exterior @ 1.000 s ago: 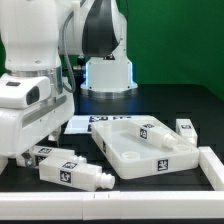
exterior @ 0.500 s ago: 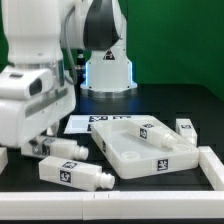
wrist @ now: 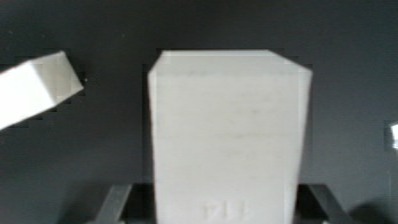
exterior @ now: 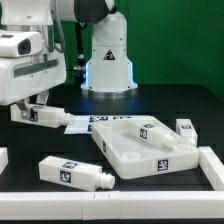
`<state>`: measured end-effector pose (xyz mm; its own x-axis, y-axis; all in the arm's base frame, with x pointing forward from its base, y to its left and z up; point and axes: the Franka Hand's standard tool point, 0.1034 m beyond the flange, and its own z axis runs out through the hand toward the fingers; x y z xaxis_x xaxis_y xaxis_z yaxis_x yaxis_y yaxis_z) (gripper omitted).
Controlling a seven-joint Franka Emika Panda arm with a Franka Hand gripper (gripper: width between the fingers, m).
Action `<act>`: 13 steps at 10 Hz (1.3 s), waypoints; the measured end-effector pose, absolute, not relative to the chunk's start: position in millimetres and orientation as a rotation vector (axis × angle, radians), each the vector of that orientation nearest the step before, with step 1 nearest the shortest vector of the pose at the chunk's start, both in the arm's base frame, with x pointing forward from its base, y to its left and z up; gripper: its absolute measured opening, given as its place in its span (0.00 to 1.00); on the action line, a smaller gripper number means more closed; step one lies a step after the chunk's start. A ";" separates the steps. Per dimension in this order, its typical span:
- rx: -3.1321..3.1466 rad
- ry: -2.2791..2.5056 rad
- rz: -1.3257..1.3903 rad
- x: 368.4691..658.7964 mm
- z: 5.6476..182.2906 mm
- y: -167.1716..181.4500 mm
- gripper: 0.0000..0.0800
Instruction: Assemble desk
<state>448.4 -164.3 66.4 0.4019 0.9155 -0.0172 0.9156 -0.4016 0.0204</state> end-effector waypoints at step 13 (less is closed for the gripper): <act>3.062 0.914 -0.035 396.7 26.6 -220.0 0.36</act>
Offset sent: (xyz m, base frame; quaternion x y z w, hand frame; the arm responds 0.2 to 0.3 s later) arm -0.0746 -0.0431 -0.0118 -0.0412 0.0571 0.2910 0.9541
